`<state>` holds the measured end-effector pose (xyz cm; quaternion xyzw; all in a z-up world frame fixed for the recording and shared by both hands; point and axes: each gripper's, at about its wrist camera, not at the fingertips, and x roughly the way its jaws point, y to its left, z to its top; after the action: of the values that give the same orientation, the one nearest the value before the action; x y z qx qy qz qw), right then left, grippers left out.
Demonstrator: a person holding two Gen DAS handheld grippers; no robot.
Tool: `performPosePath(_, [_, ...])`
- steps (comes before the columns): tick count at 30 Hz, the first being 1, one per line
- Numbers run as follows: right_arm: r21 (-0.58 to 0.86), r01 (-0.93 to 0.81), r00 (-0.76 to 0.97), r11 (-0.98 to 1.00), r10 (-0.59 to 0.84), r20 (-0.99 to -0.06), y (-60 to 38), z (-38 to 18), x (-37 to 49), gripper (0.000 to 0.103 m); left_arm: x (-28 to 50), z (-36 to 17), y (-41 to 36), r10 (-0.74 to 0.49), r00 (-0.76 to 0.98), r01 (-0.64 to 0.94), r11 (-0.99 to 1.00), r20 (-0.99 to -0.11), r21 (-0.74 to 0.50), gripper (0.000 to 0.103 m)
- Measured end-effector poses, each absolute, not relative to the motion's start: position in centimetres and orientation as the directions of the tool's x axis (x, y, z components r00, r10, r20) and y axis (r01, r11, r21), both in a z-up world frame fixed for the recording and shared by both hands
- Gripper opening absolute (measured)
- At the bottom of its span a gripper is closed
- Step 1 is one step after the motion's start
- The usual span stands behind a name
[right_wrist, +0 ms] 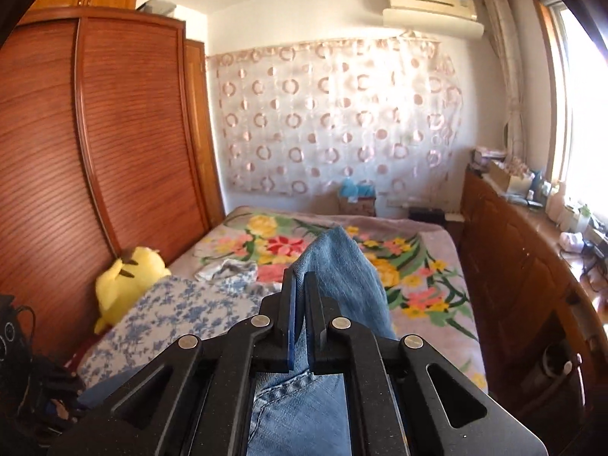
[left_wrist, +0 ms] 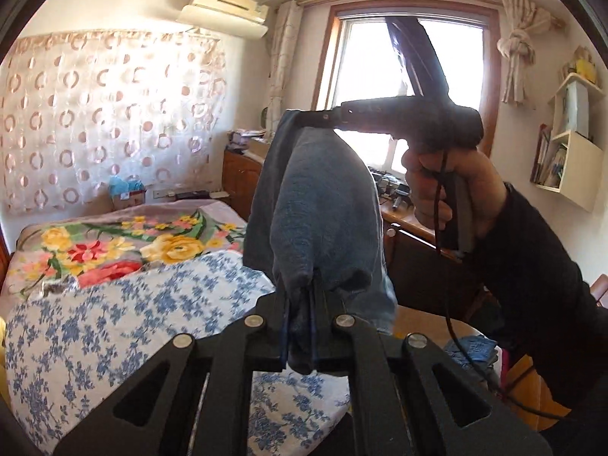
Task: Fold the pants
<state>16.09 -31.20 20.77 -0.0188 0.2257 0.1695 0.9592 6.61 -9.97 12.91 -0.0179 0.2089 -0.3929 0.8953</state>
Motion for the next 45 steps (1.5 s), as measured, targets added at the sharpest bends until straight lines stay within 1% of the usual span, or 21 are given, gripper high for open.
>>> performPosePath(2, [0.010,-0.351,0.826,0.936,0.315,-0.468,-29.4,19.6,17.5,0.001,7.1,11.5,-8.7,-0.689,0.619,0.667,0.715,-0.376,-0.211,0.003])
performPosePath(4, [-0.020,-0.385,0.801,0.923,0.323,-0.504,-26.2,17.1,19.6,0.000,7.9,9.2,-6.3,-0.655,0.638,0.619,0.749,-0.405,-0.236,0.003])
performPosePath(6, [0.011,-0.421,0.762,0.907,0.360,-0.538,-23.4,14.7,21.6,0.000,8.9,6.9,-3.1,-0.614,0.660,0.554,0.787,-0.433,-0.273,0.003])
performPosePath(10, [0.099,-0.512,0.671,0.853,0.469,-0.573,-15.4,9.8,25.5,0.000,10.7,2.2,3.2,-0.515,0.698,0.407,0.857,-0.497,-0.316,0.003])
performPosePath(15, [0.138,-0.580,0.597,0.803,0.534,-0.599,-5.8,5.7,28.3,0.000,11.8,-2.7,8.0,-0.438,0.706,0.286,0.895,-0.556,-0.342,0.003])
performPosePath(16, [0.124,-0.591,0.590,0.797,0.532,-0.608,-4.2,5.0,28.6,0.000,12.0,-3.3,8.4,-0.432,0.706,0.275,0.898,-0.561,-0.344,0.004])
performPosePath(17, [0.106,-0.593,0.591,0.799,0.520,-0.617,-3.2,4.6,28.7,0.002,12.0,-4.0,8.9,-0.432,0.701,0.264,0.896,-0.568,-0.356,0.004])
performPosePath(19, [0.112,-0.596,0.565,0.795,0.515,-0.645,-2.0,3.6,29.0,0.015,12.1,-5.4,9.2,-0.420,0.691,0.243,0.902,-0.588,-0.358,0.005])
performPosePath(20, [0.122,-0.595,0.554,0.795,0.515,-0.654,-1.9,3.3,29.0,0.026,12.0,-5.9,9.2,-0.412,0.689,0.235,0.905,-0.597,-0.354,0.005])
performPosePath(21, [0.123,-0.591,0.554,0.797,0.512,-0.657,-2.1,3.1,28.8,0.030,12.0,-6.5,9.3,-0.406,0.684,0.224,0.907,-0.605,-0.356,0.006])
performPosePath(24, [0.101,-0.595,0.557,0.797,0.500,-0.664,-3.6,2.7,27.7,0.030,12.3,-7.7,10.2,-0.396,0.673,0.195,0.910,-0.624,-0.367,0.013])
performPosePath(26, [0.099,-0.588,0.560,0.802,0.493,-0.666,-5.6,2.2,26.6,0.032,12.2,-7.8,10.5,-0.387,0.678,0.192,0.914,-0.625,-0.358,0.021])
performPosePath(27, [0.094,-0.584,0.566,0.806,0.487,-0.665,-6.5,1.9,26.2,0.032,11.8,-7.6,10.7,-0.378,0.683,0.190,0.918,-0.625,-0.347,0.028])
performPosePath(28, [0.083,-0.579,0.575,0.811,0.478,-0.665,-7.7,1.5,25.4,0.033,11.6,-7.5,11.0,-0.365,0.691,0.187,0.924,-0.624,-0.334,0.038])
performPosePath(29, [0.067,-0.574,0.584,0.816,0.465,-0.665,-8.8,1.0,24.5,0.033,11.3,-7.1,11.5,-0.345,0.703,0.179,0.932,-0.622,-0.315,0.042])
performPosePath(33, [0.051,-0.552,0.588,0.832,0.432,-0.684,-12.4,-1.7,22.1,0.036,10.3,-5.5,12.3,-0.302,0.732,0.172,0.949,-0.610,-0.264,0.047])
performPosePath(36, [0.041,-0.525,0.601,0.850,0.404,-0.689,-14.4,-3.9,20.6,0.036,10.4,-4.2,12.2,-0.270,0.763,0.164,0.960,-0.587,-0.229,0.048])
performPosePath(38, [0.058,-0.512,0.592,0.857,0.401,-0.700,-15.2,-5.4,19.8,0.037,11.0,-3.7,11.8,-0.271,0.764,0.172,0.960,-0.586,-0.220,0.048])
performPosePath(42, [0.047,-0.493,0.590,0.869,0.374,-0.716,-16.1,-7.7,18.6,0.038,11.9,-3.5,10.3,-0.279,0.761,0.196,0.959,-0.585,-0.203,0.048])
performPosePath(45, [0.052,-0.482,0.587,0.875,0.367,-0.722,-16.5,-9.0,18.1,0.042,12.7,-3.6,9.0,-0.295,0.747,0.217,0.955,-0.595,-0.201,0.048])
